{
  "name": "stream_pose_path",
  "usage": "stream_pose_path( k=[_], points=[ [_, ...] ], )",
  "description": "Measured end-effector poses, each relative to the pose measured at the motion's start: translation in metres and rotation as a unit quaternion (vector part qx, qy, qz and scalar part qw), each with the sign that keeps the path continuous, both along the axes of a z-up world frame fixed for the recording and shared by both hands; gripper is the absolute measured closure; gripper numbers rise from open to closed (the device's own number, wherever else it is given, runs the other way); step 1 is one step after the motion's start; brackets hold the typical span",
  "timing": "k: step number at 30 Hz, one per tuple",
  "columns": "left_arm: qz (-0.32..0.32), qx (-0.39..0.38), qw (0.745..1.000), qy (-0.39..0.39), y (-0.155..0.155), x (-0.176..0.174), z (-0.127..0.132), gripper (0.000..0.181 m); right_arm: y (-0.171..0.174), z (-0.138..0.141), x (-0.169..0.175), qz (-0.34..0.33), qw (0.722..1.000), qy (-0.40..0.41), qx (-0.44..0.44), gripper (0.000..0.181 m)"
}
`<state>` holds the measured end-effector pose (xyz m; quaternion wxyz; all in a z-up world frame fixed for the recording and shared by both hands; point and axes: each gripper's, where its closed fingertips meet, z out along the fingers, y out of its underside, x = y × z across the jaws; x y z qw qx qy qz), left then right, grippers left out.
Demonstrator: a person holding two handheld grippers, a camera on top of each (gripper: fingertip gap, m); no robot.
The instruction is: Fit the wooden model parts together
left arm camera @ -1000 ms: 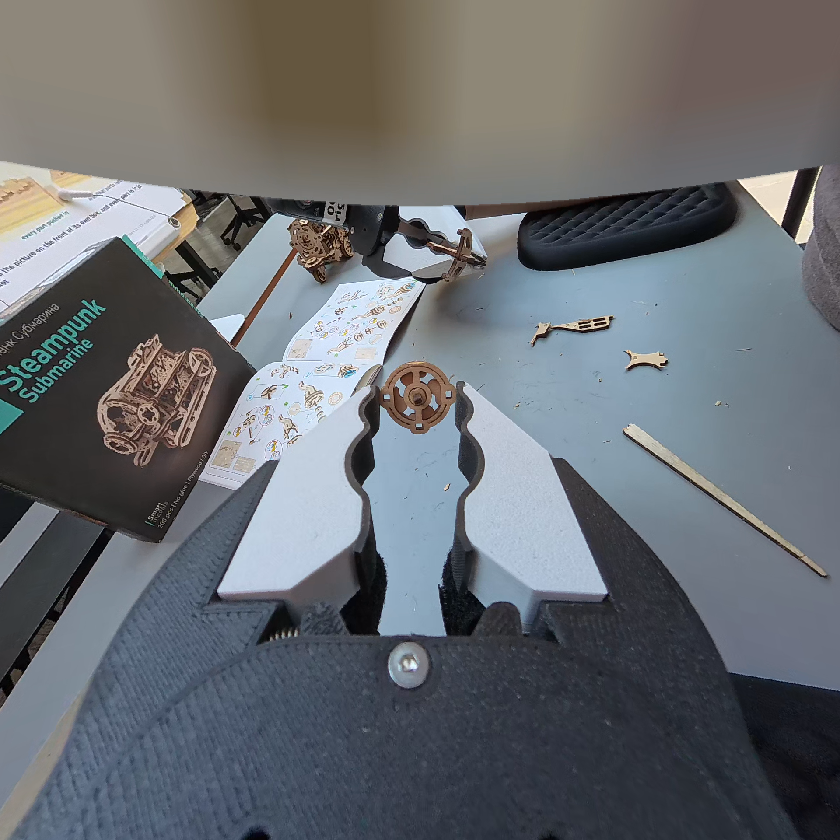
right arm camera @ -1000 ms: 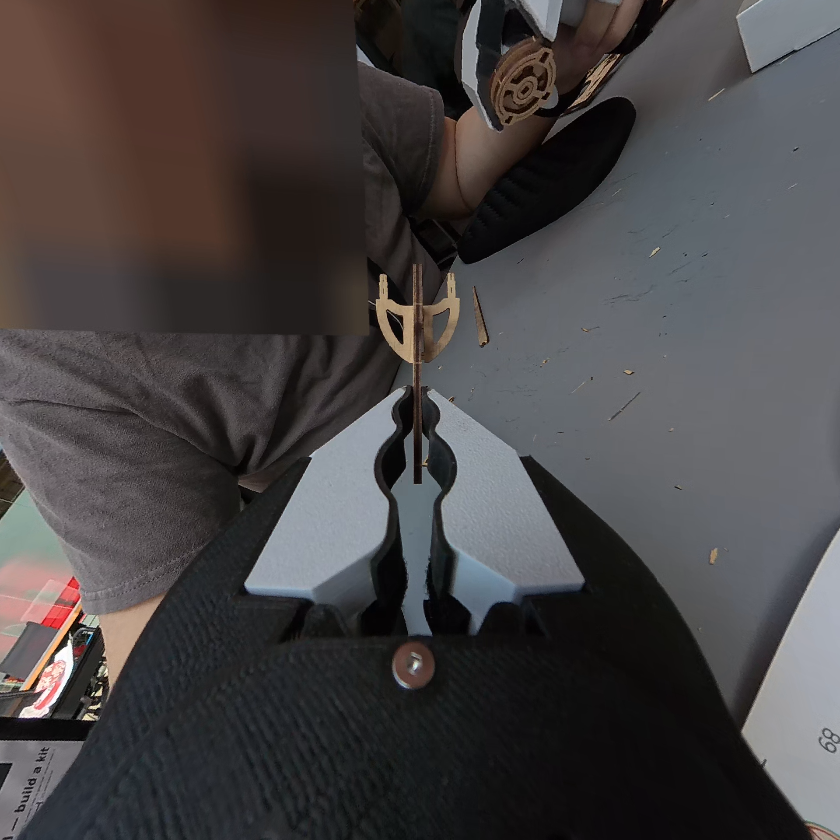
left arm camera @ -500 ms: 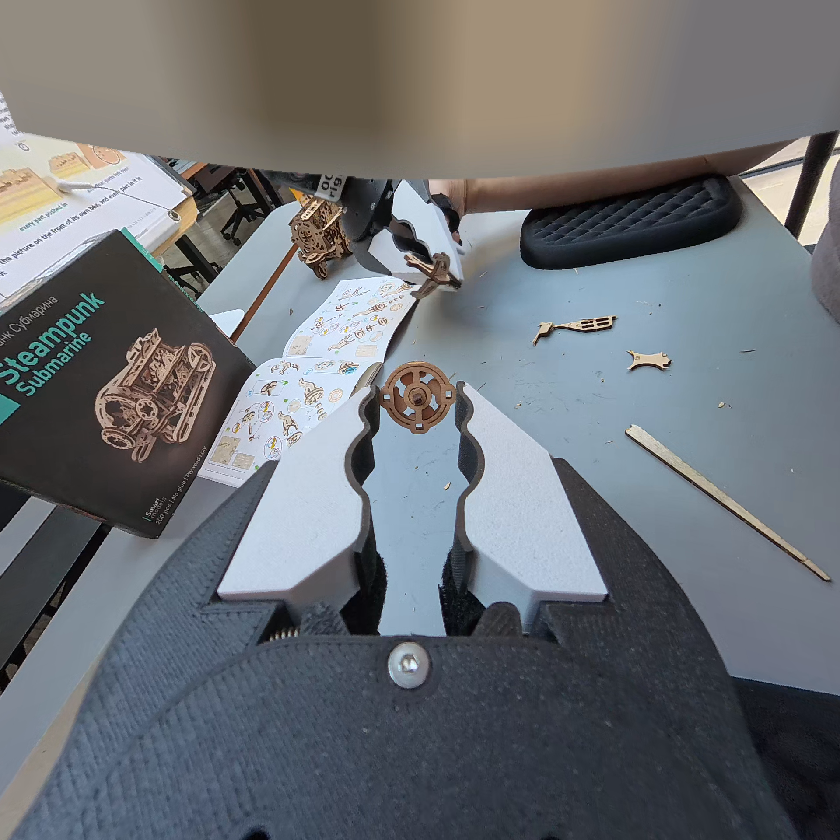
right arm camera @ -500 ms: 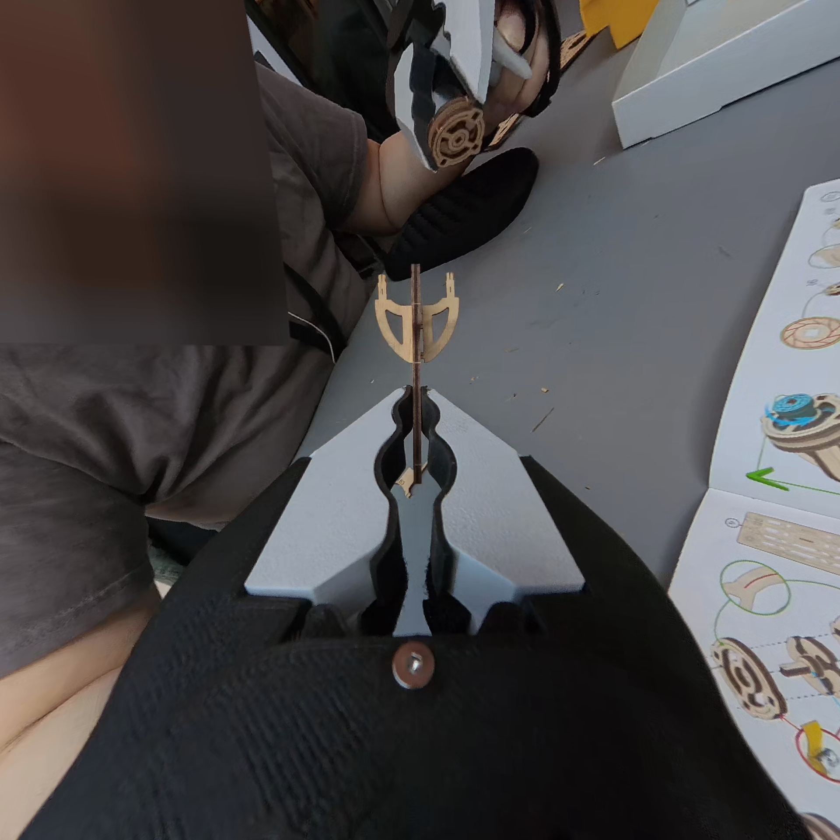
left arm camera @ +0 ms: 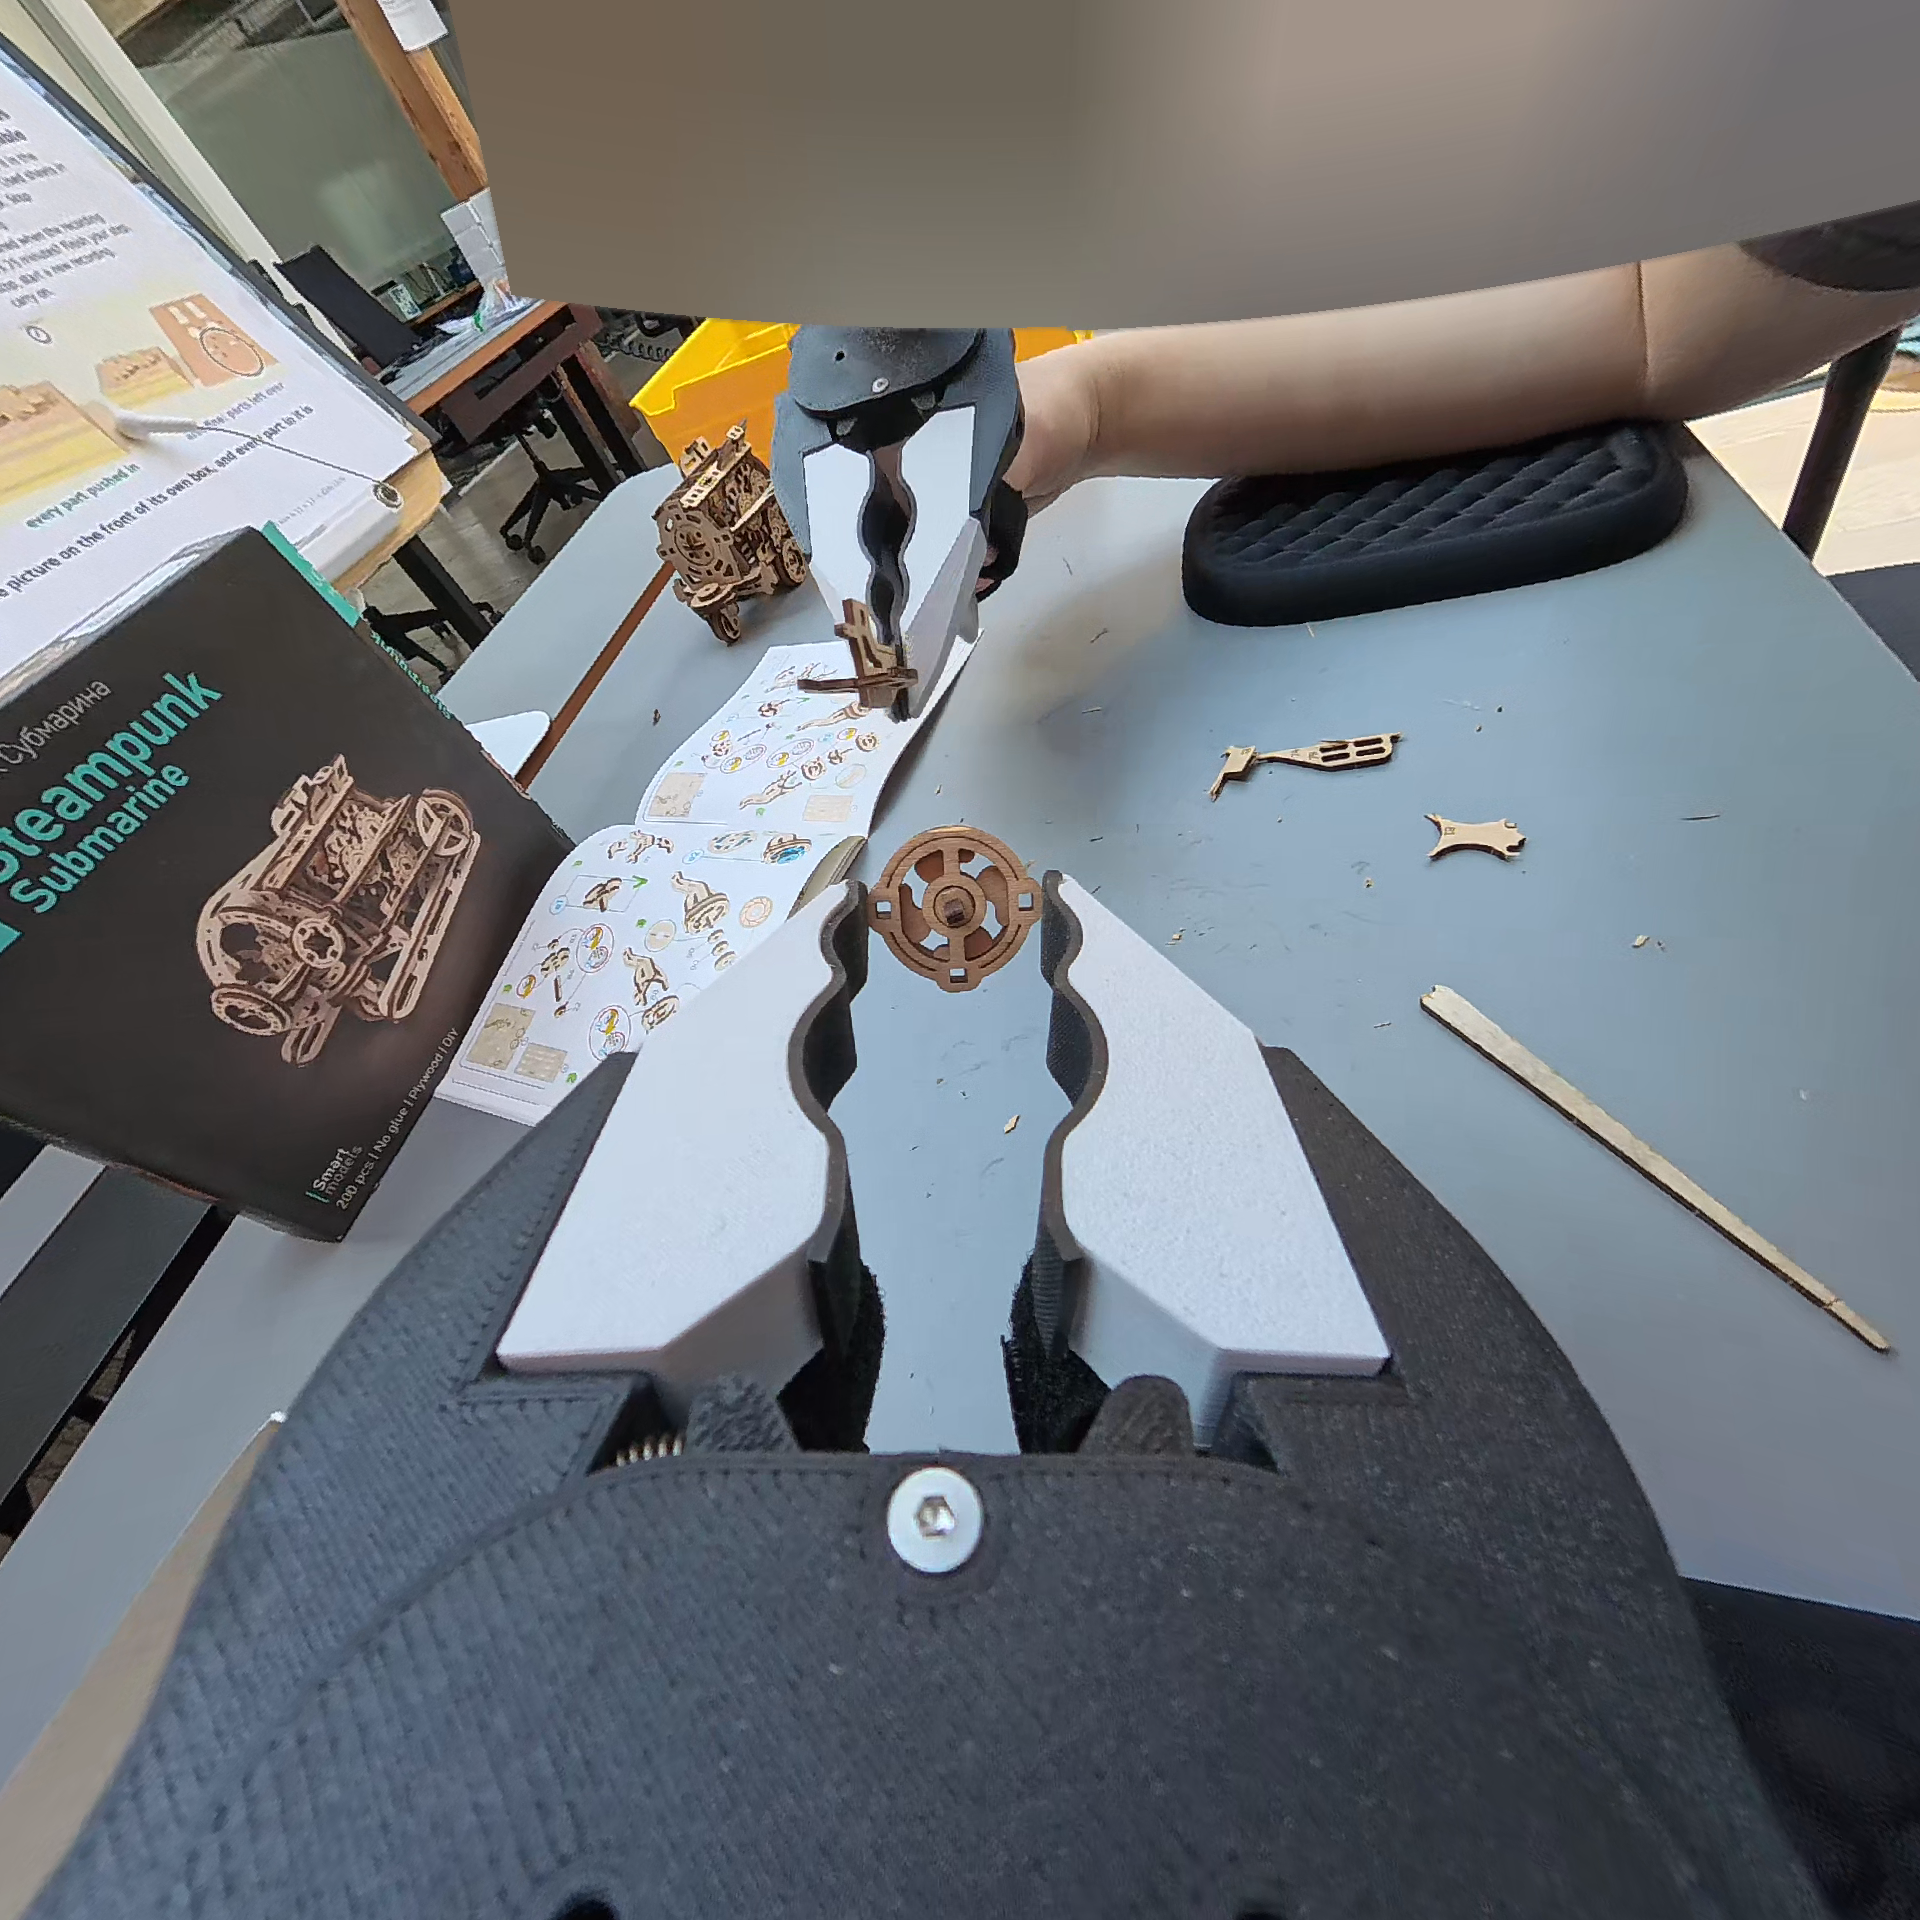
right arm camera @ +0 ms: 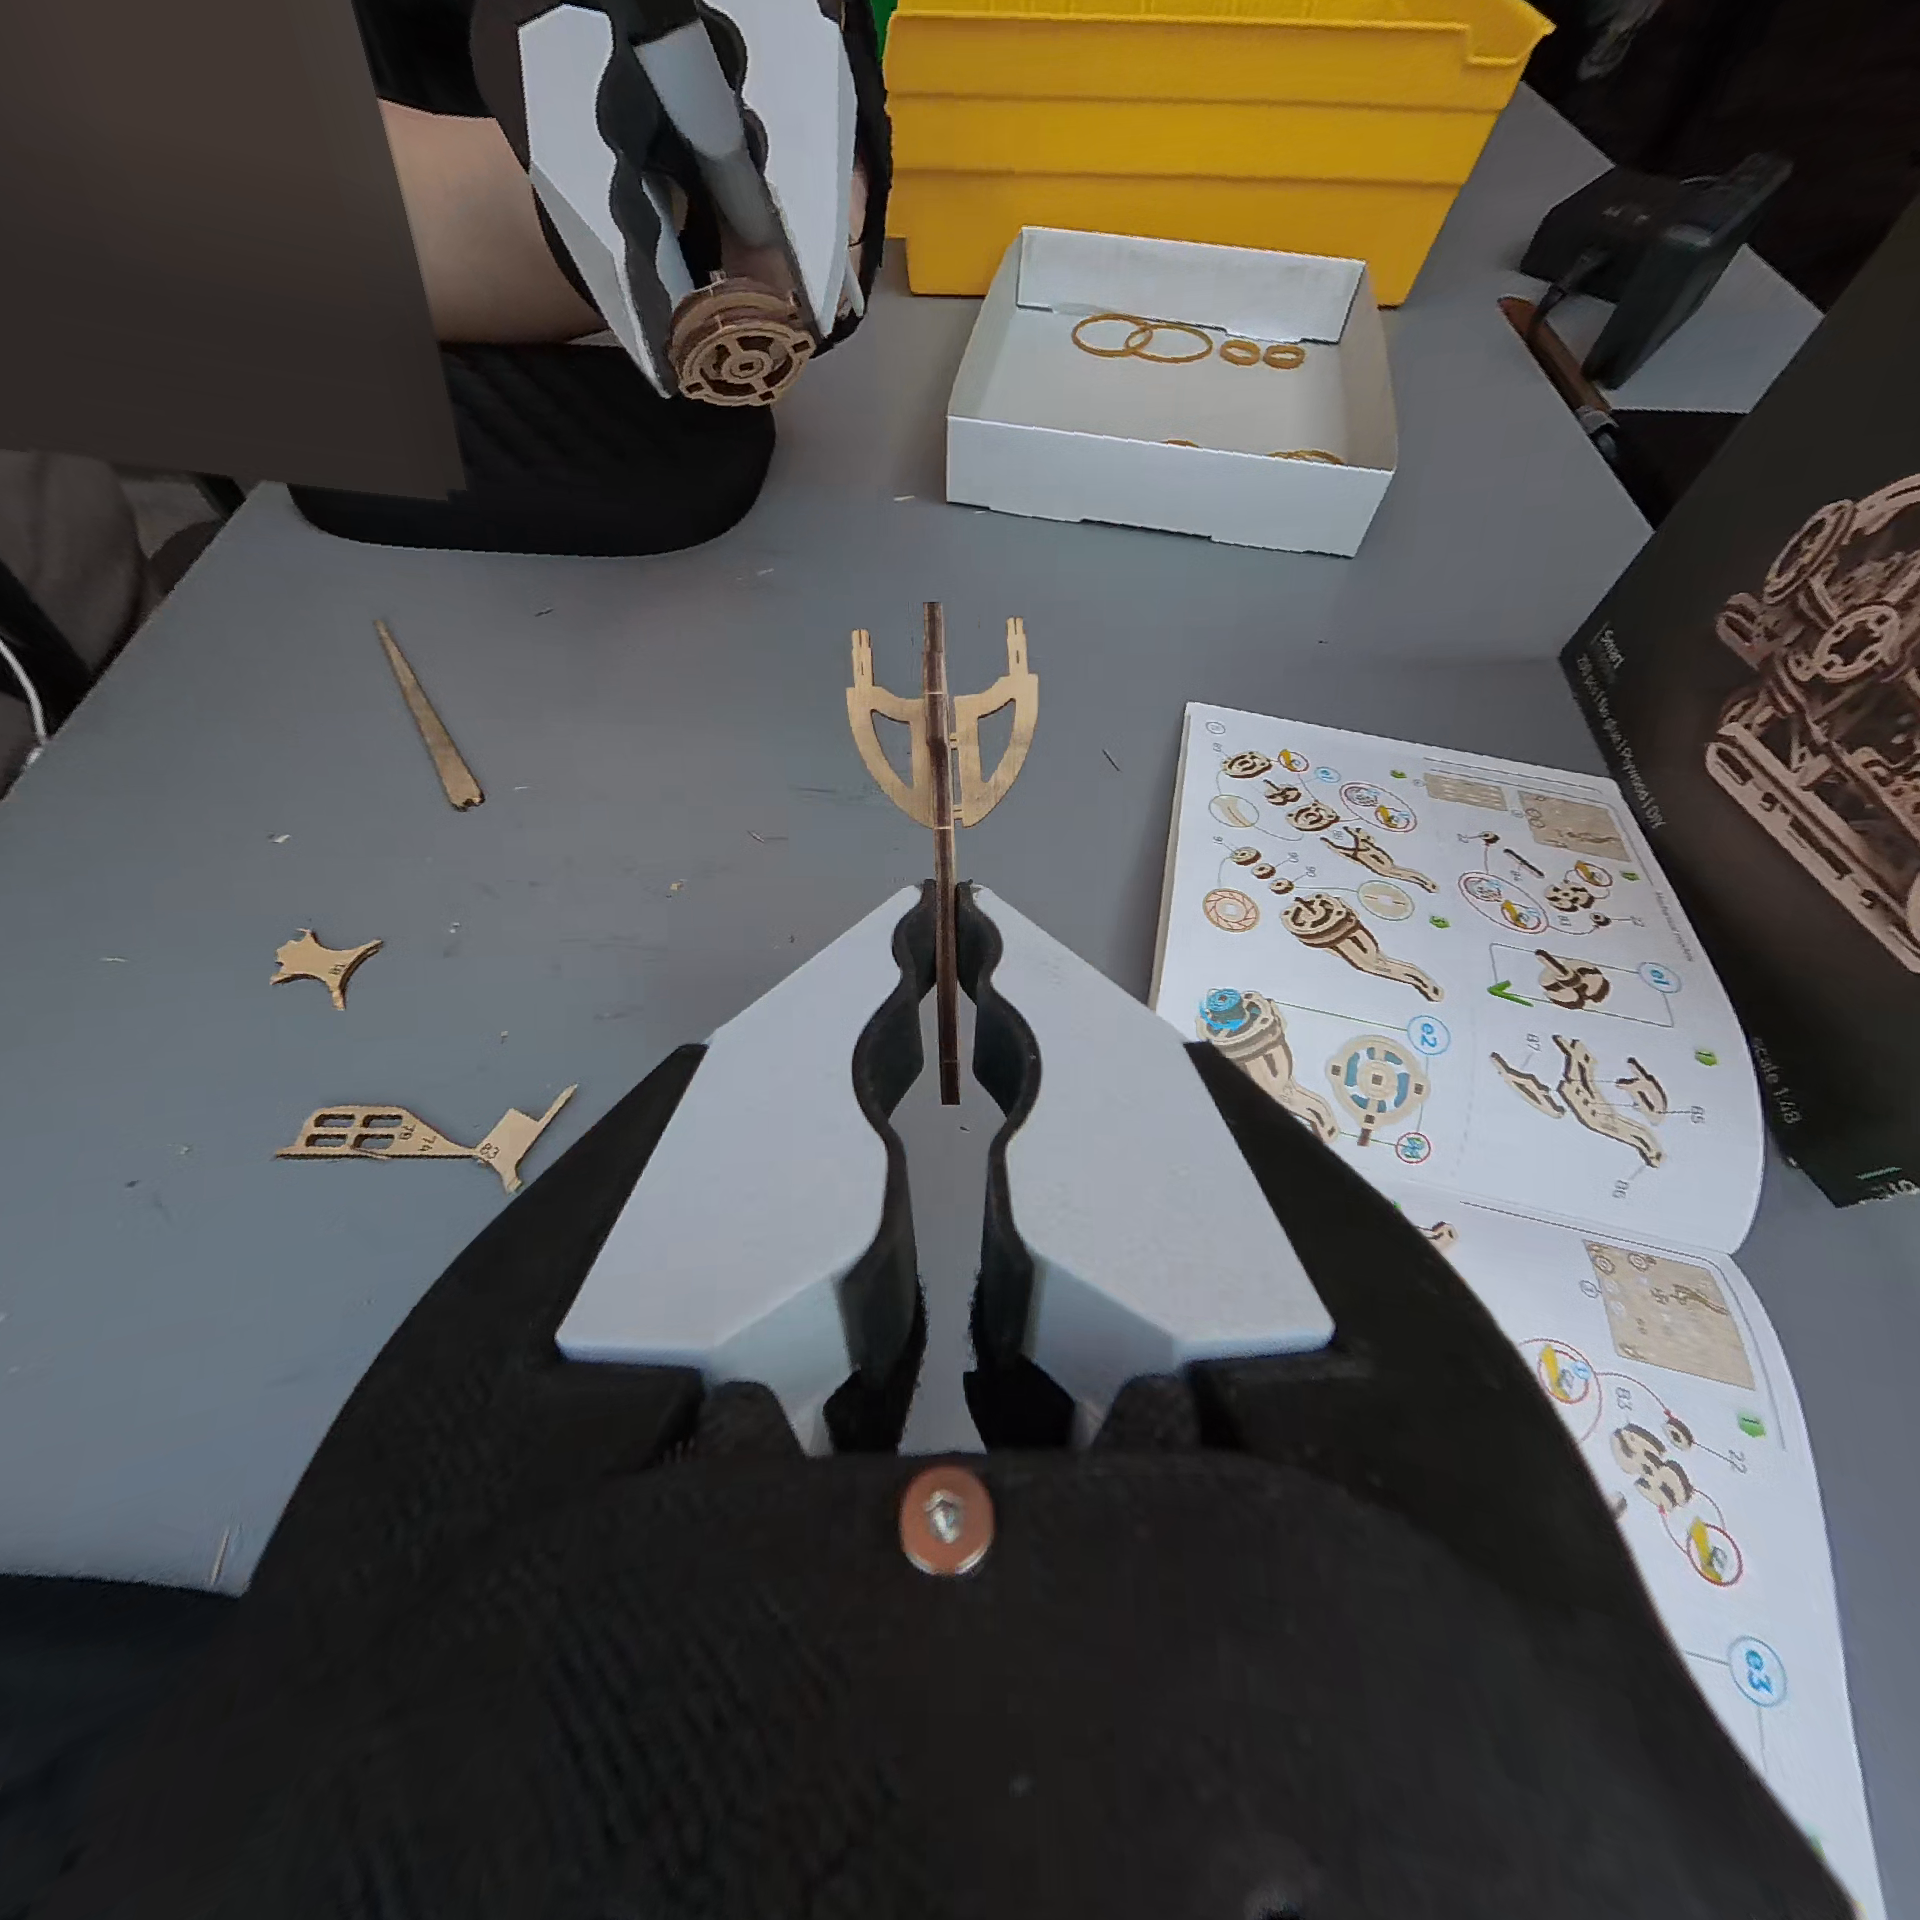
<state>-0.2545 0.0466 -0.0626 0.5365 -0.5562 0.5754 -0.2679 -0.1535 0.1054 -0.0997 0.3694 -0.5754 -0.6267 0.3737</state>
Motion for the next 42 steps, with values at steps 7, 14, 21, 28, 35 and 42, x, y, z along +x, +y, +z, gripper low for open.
stream_pose_path(
  k=[7,14,21,28,35,42],
  points=[
    [0.002,0.001,1.000,0.002,0.001,-0.001,-0.001,0.150,-0.003,-0.007,0.000,0.007,1.000,-0.018,-0.014,0.181],
    [0.004,0.000,1.000,0.005,0.003,-0.002,-0.004,0.150,-0.028,-0.016,0.001,0.064,0.988,-0.044,-0.134,0.181],
    [0.005,0.009,1.000,0.002,0.003,-0.003,0.002,0.150,-0.079,-0.008,-0.020,0.158,0.884,-0.136,-0.419,0.181],
    [0.008,0.023,1.000,-0.001,0.000,-0.007,0.011,0.150,-0.105,-0.036,-0.033,0.180,0.797,-0.317,-0.481,0.181],
    [-0.001,0.022,1.000,0.001,-0.004,-0.003,0.010,0.150,-0.105,-0.055,-0.031,0.144,0.765,-0.397,-0.486,0.164],
    [-0.007,0.022,1.000,0.004,-0.007,0.000,0.009,0.150,-0.071,-0.052,-0.036,0.094,0.860,-0.340,-0.368,0.157]
  ],
)
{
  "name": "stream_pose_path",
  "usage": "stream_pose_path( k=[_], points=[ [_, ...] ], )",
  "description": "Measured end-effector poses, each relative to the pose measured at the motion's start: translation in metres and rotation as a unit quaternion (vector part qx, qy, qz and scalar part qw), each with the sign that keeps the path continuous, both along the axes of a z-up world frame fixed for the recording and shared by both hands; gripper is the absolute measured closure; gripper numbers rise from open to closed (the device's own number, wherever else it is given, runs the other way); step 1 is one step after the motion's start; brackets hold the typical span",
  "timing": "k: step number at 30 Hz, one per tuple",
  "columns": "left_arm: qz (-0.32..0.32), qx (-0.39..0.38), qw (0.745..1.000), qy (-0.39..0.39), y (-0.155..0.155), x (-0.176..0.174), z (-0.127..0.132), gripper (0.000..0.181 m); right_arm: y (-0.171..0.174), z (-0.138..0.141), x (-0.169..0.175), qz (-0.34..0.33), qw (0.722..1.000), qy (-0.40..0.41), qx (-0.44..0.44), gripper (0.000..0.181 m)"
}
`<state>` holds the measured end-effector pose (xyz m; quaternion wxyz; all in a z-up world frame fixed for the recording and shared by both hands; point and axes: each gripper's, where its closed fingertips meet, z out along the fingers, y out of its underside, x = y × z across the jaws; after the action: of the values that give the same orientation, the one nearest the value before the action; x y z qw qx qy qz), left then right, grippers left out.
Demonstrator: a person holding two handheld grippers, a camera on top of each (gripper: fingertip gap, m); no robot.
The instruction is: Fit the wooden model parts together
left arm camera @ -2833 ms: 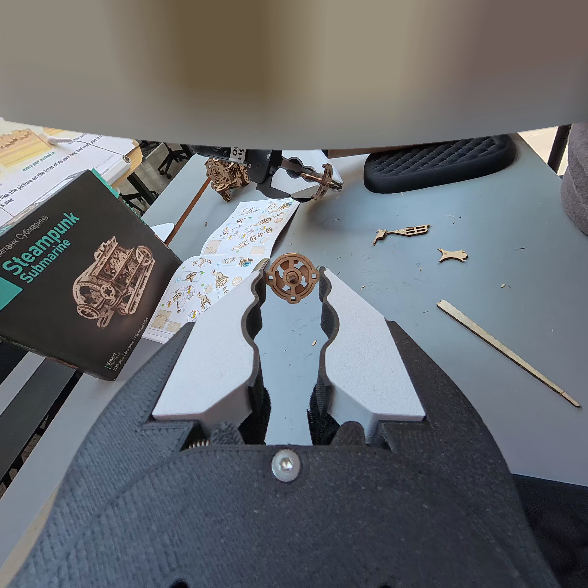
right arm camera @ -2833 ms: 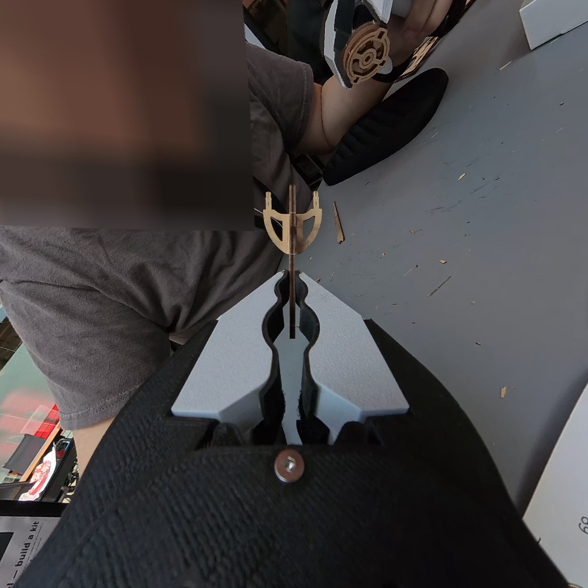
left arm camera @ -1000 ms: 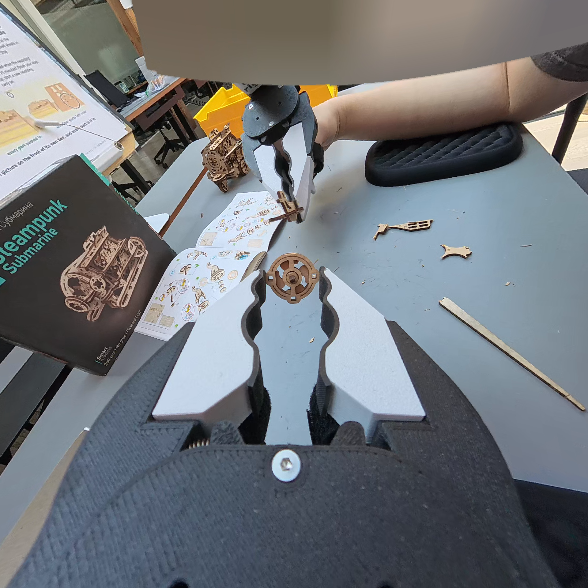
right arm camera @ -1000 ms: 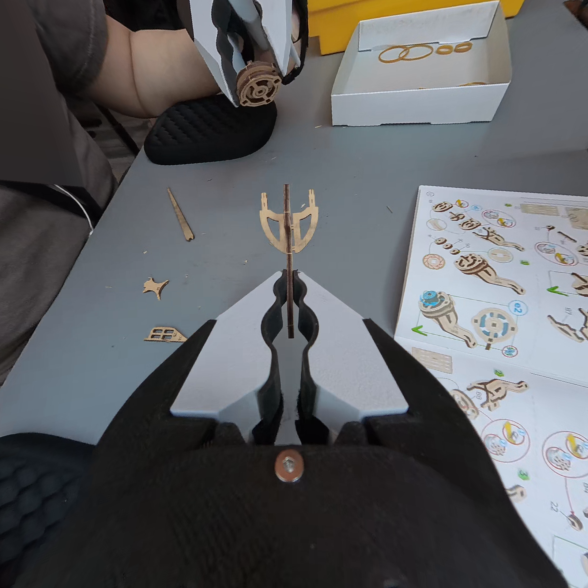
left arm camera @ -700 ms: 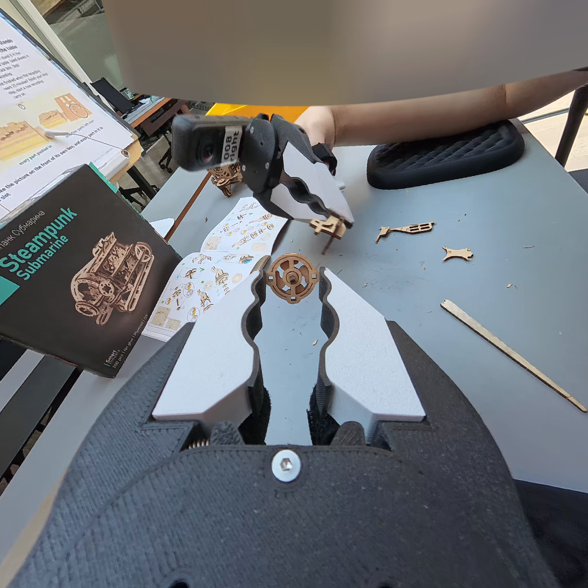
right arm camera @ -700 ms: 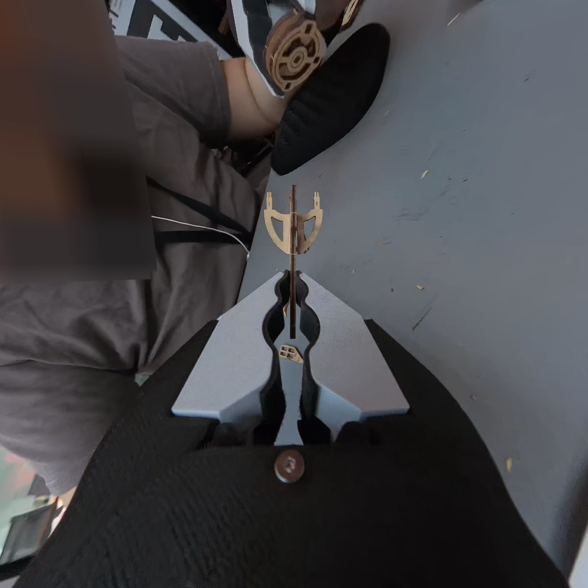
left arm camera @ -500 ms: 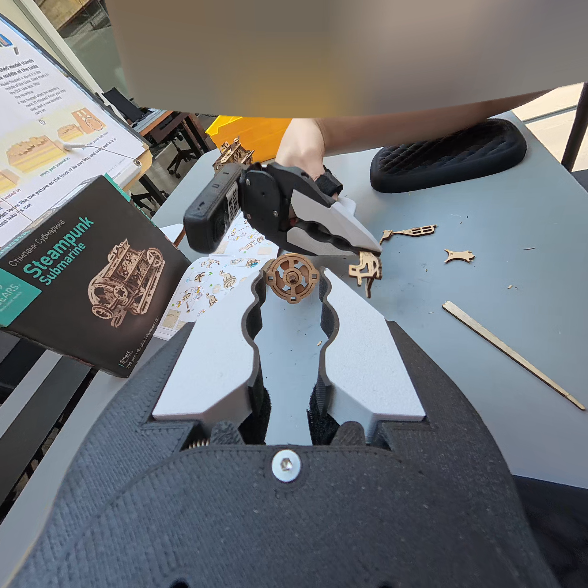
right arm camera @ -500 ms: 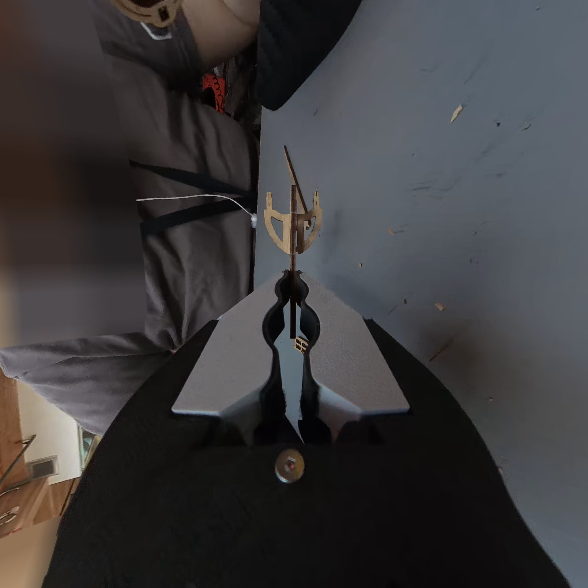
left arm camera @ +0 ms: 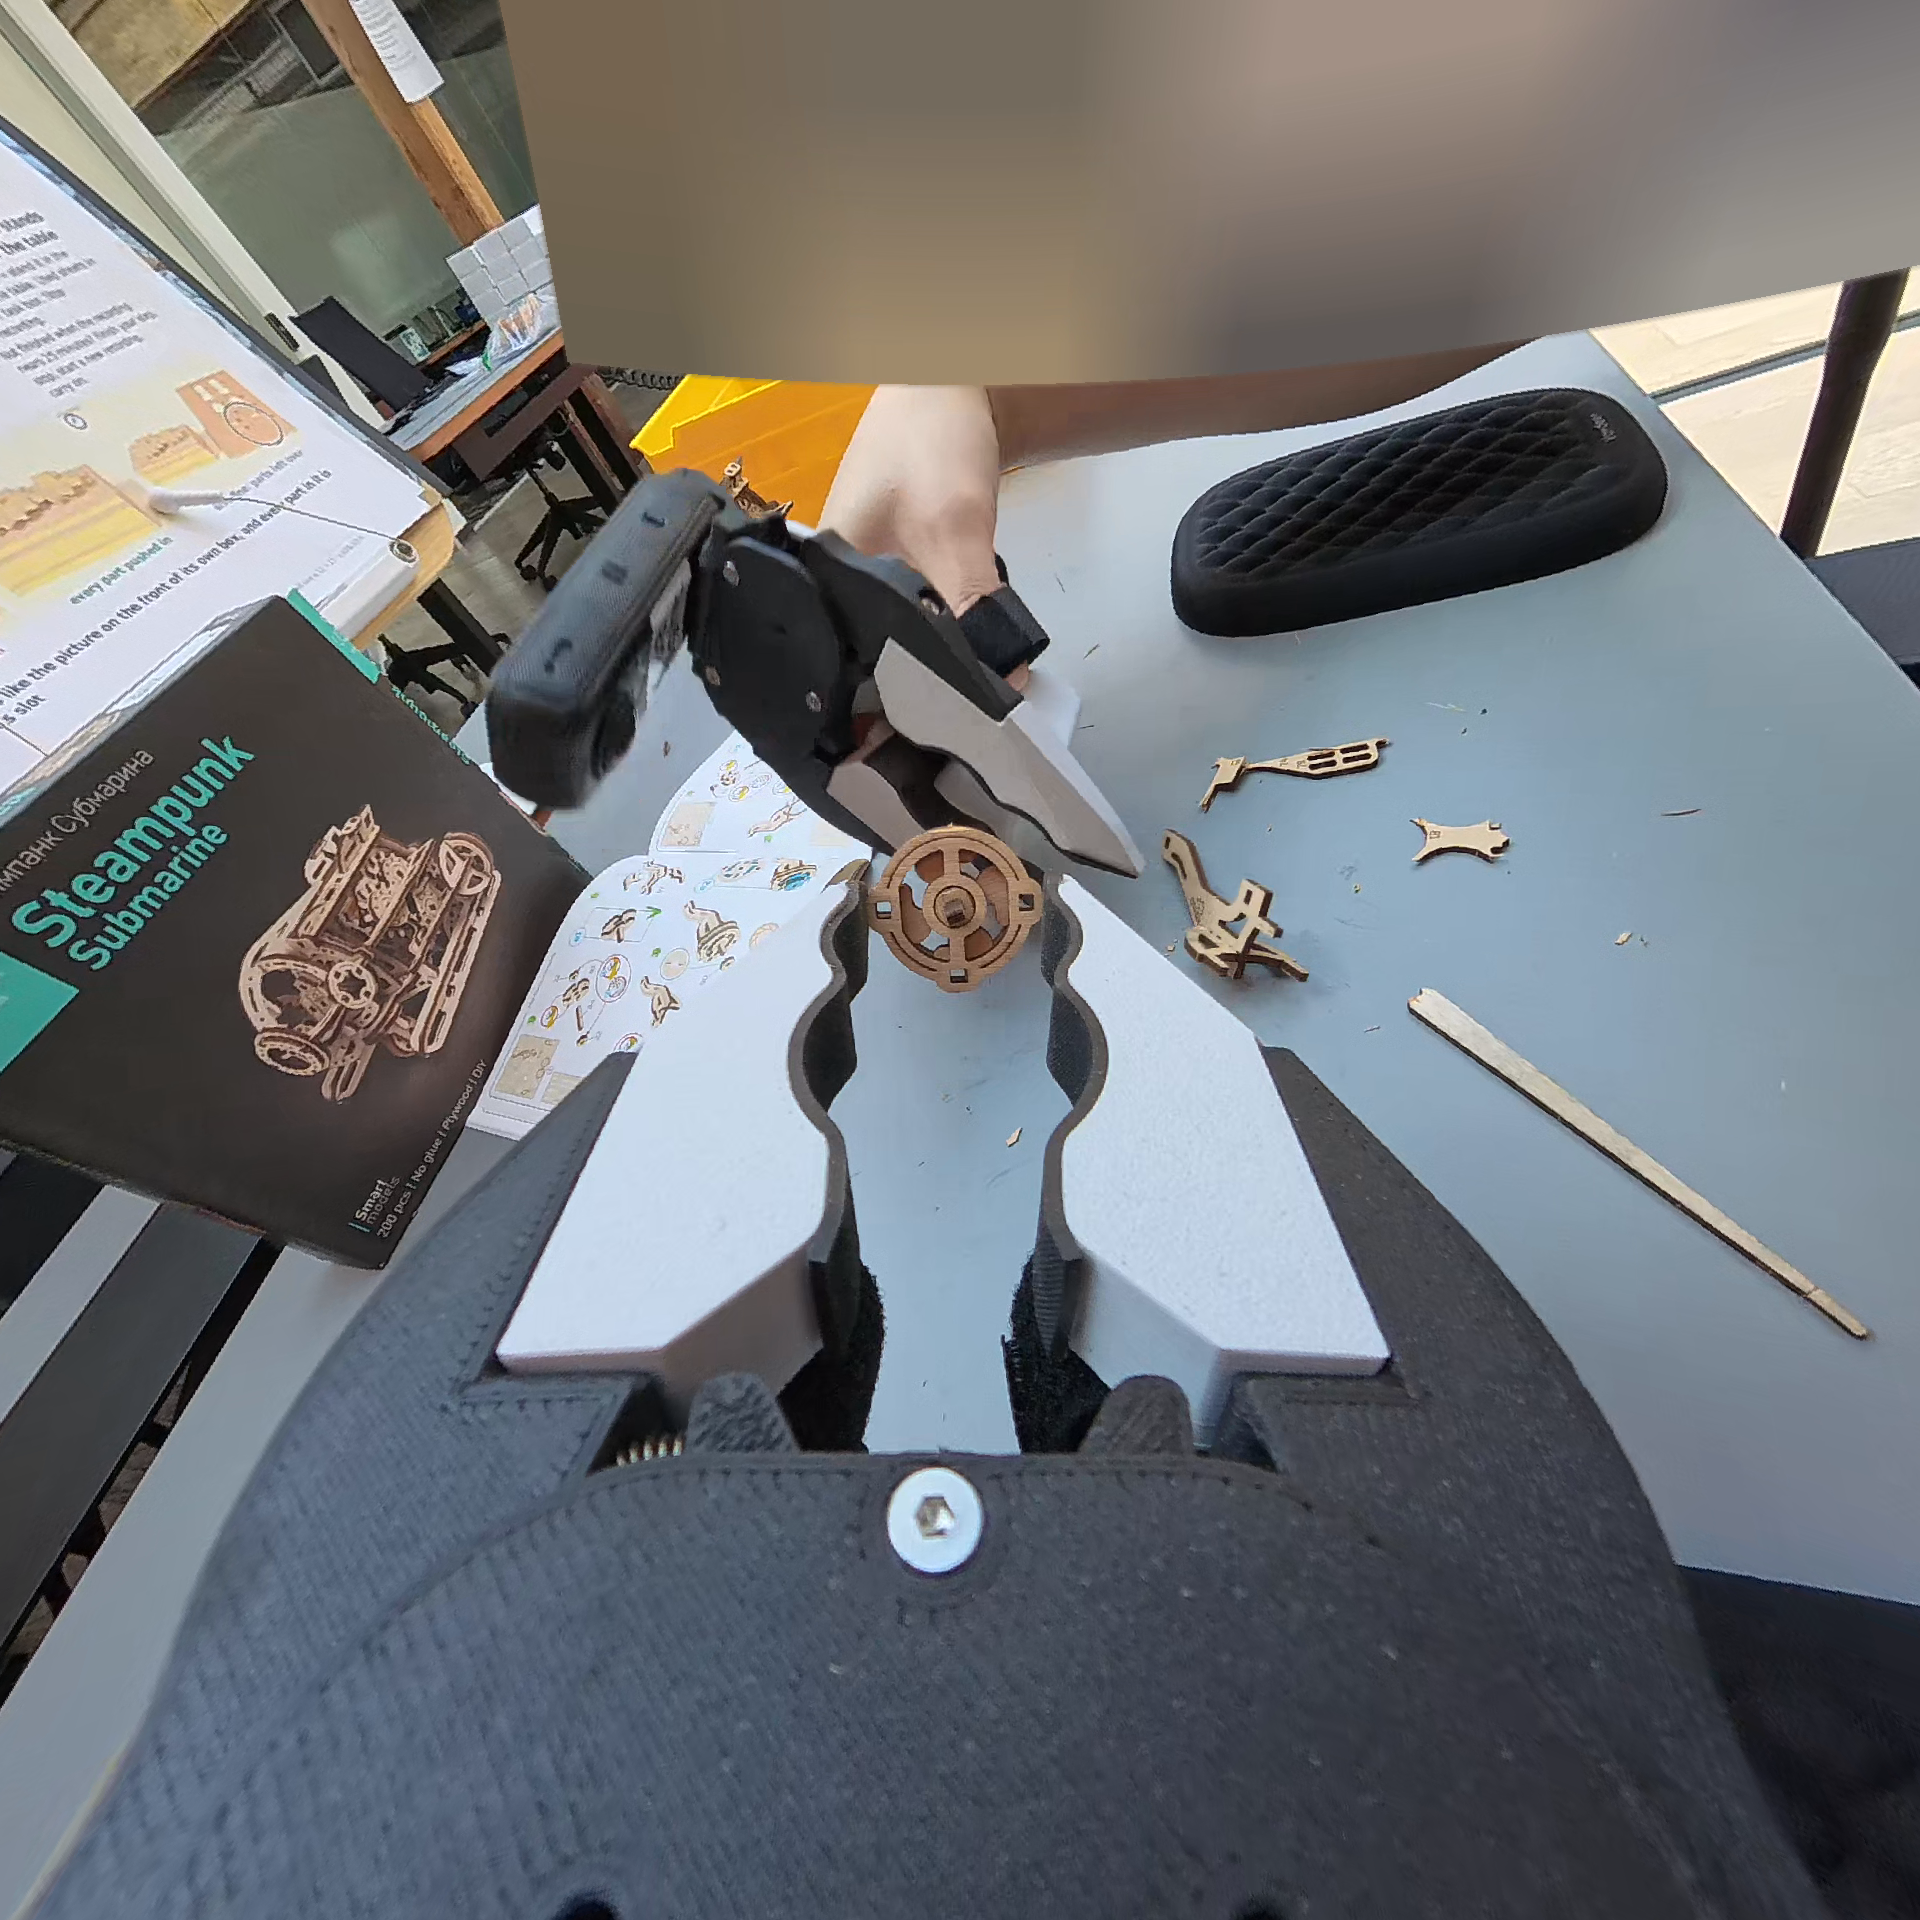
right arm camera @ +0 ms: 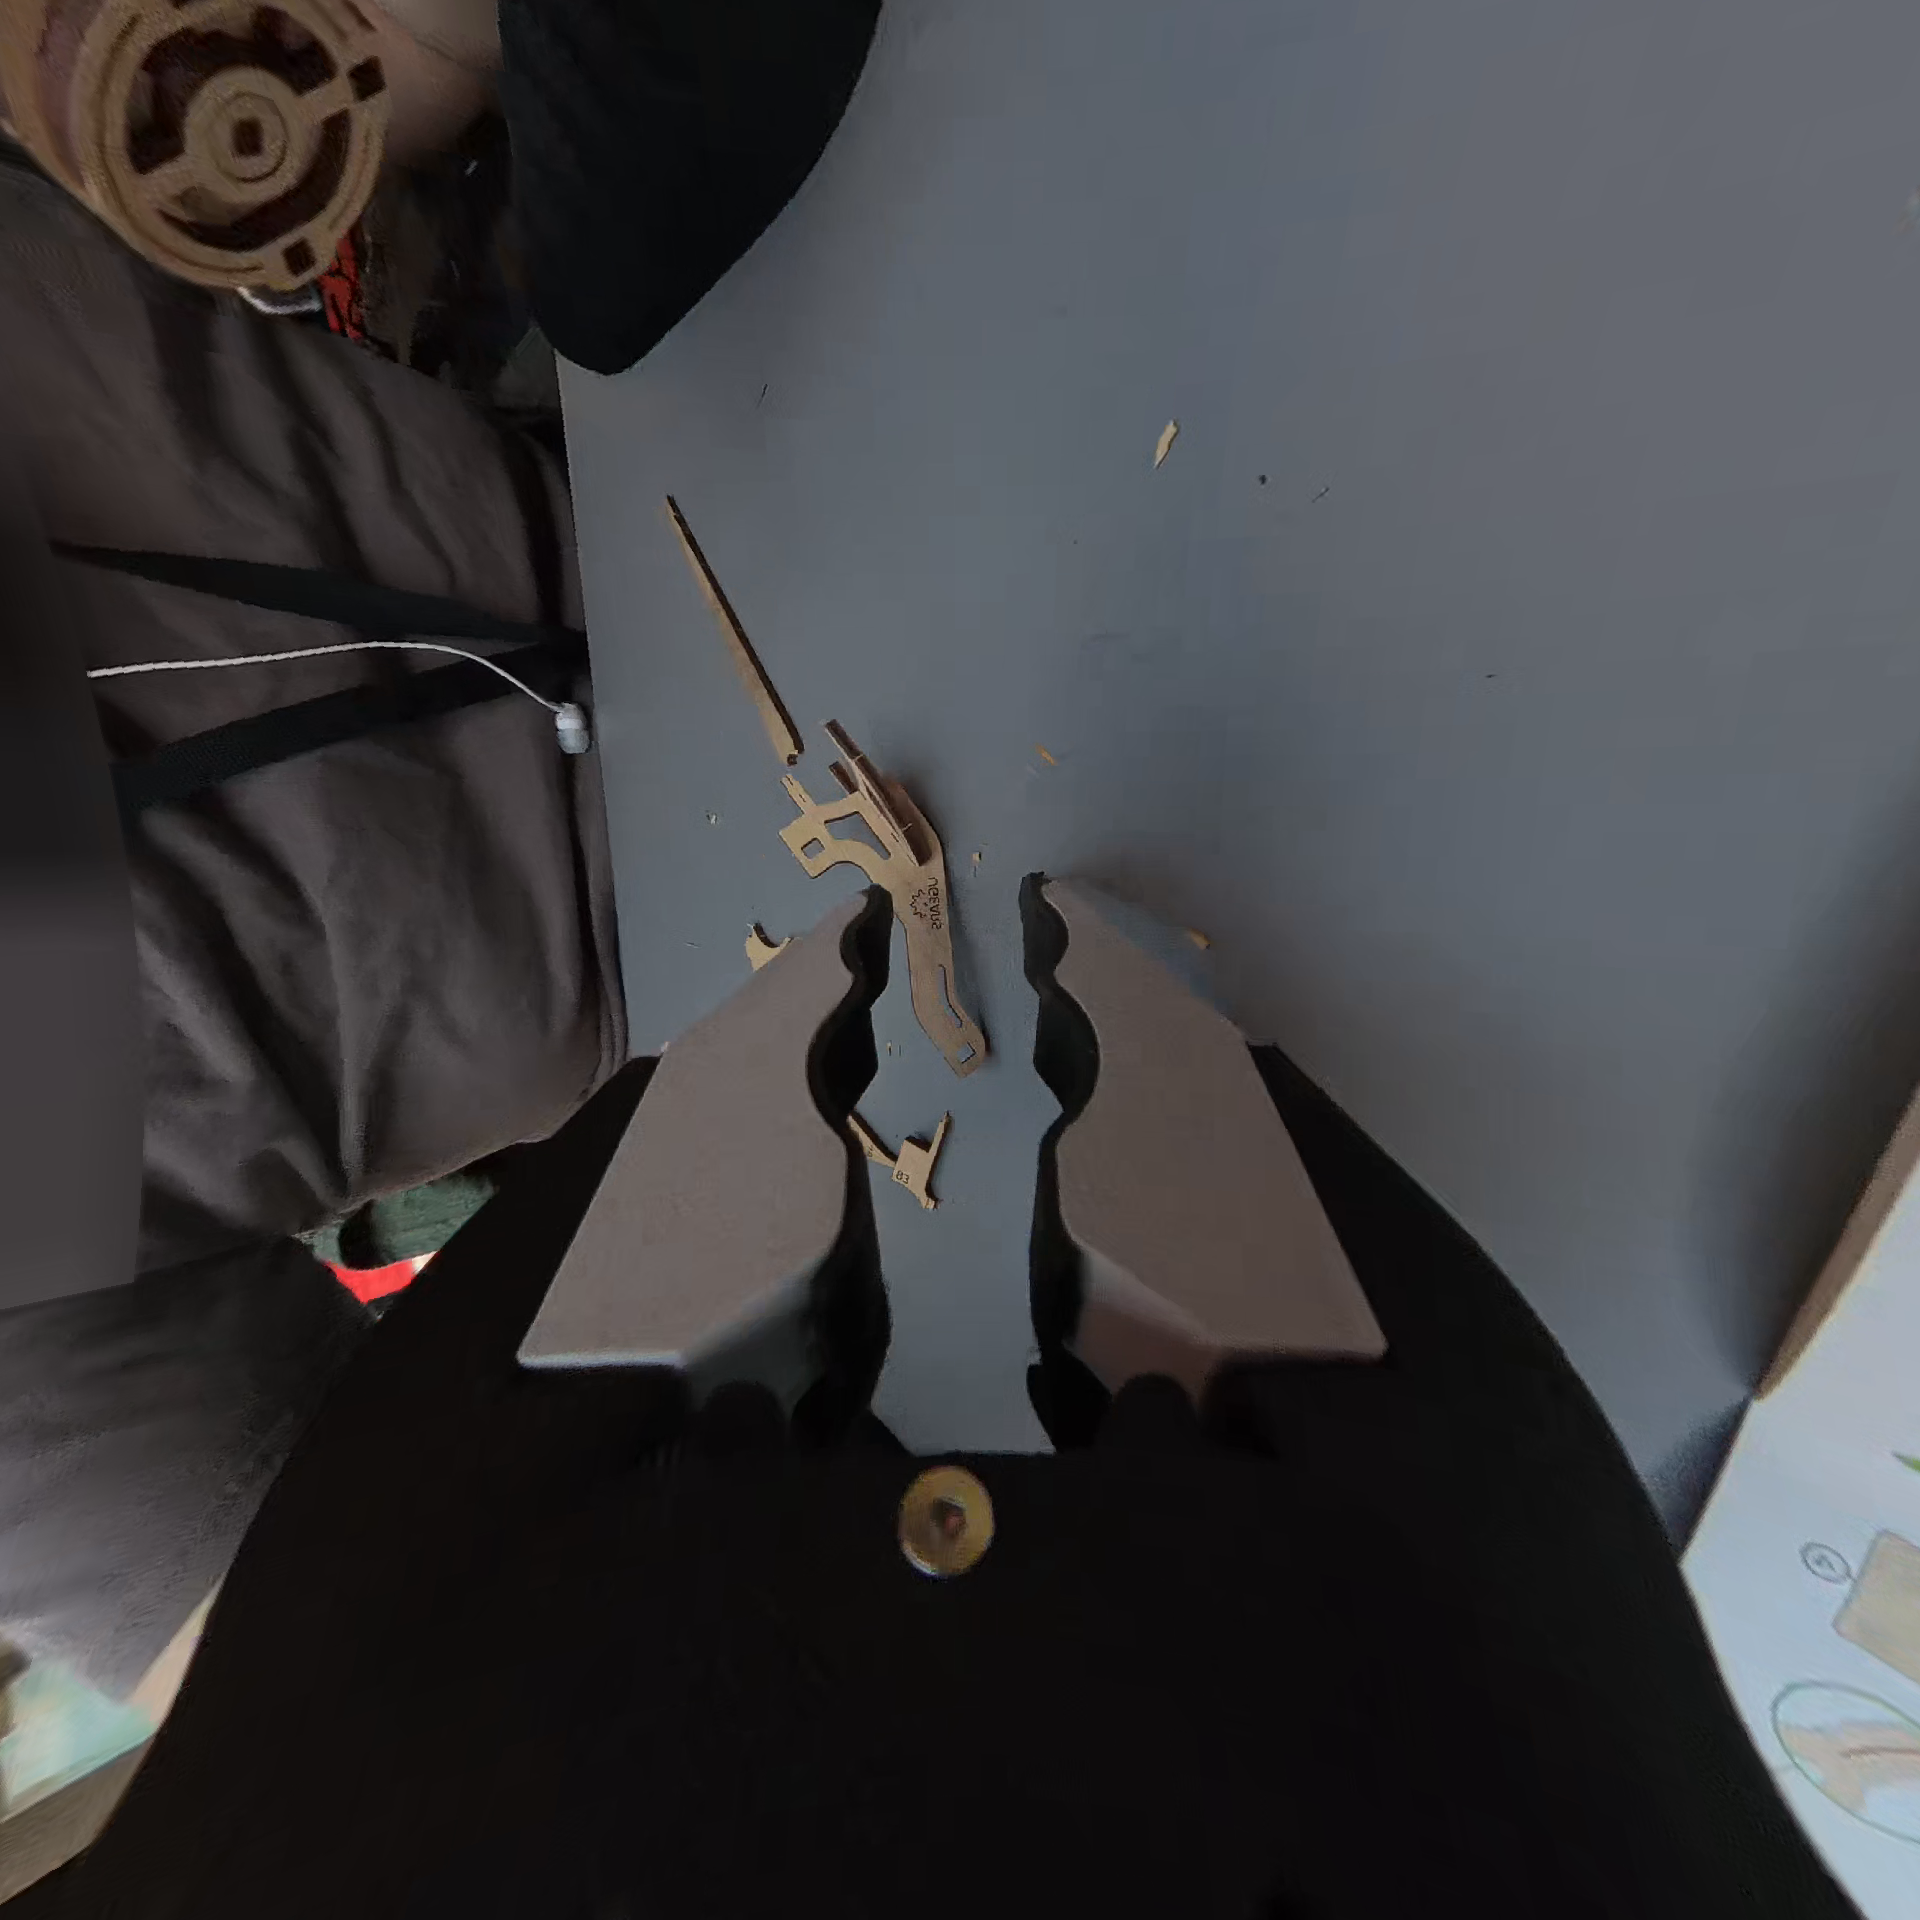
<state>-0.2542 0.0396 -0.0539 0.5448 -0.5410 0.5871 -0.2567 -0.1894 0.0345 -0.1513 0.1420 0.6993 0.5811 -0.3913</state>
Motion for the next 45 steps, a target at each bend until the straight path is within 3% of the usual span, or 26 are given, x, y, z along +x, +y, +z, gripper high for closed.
stream_pose_path(
  k=[4,8,9,16,19,21,24,27,30,35,38,40,45],
  points=[
    [0.002,0.002,1.000,-0.003,0.001,-0.001,0.002,0.150,0.003,0.023,-0.005,-0.010,0.976,0.135,0.172,0.153],
    [-0.003,0.002,1.000,-0.006,-0.001,0.000,0.003,0.150,-0.018,0.017,0.007,0.050,0.896,0.236,0.373,0.158],
    [-0.005,0.002,1.000,-0.005,-0.002,0.002,0.002,0.150,-0.017,0.010,0.008,0.044,0.890,0.234,0.390,0.160],
    [-0.016,0.001,1.000,0.014,-0.007,0.012,-0.010,0.150,-0.025,-0.014,0.002,0.047,0.911,0.210,0.353,0.161],
    [-0.016,0.001,1.000,0.015,-0.007,0.012,-0.010,0.150,-0.028,-0.013,-0.001,0.051,0.924,0.209,0.316,0.179],
    [-0.014,0.001,1.000,0.015,-0.006,0.010,-0.009,0.150,-0.036,-0.005,-0.003,0.043,0.950,0.202,0.234,0.180],
    [-0.013,0.000,1.000,0.008,-0.006,0.007,-0.004,0.150,-0.047,0.009,-0.001,0.023,0.989,0.141,0.039,0.180],
    [-0.010,0.006,1.000,0.007,-0.006,0.004,0.000,0.150,-0.048,0.011,0.004,0.027,0.994,0.052,-0.091,0.180],
    [-0.011,0.011,1.000,0.007,-0.008,0.004,0.003,0.150,-0.048,-0.002,0.011,0.070,0.993,-0.022,-0.092,0.180],
    [-0.014,0.012,1.000,0.007,-0.009,0.004,0.004,0.150,-0.058,0.002,0.013,0.118,0.980,-0.078,-0.143,0.179],
    [-0.015,0.014,1.000,0.008,-0.010,0.004,0.004,0.150,-0.055,0.003,0.011,0.117,0.974,-0.100,-0.168,0.179],
    [-0.016,0.017,1.000,0.008,-0.011,0.004,0.006,0.150,-0.046,-0.006,0.008,0.107,0.977,-0.114,-0.145,0.163],
    [-0.015,0.021,1.000,0.005,-0.012,0.003,0.009,0.150,-0.026,-0.007,-0.009,0.071,0.989,-0.068,-0.110,0.160]
  ],
)
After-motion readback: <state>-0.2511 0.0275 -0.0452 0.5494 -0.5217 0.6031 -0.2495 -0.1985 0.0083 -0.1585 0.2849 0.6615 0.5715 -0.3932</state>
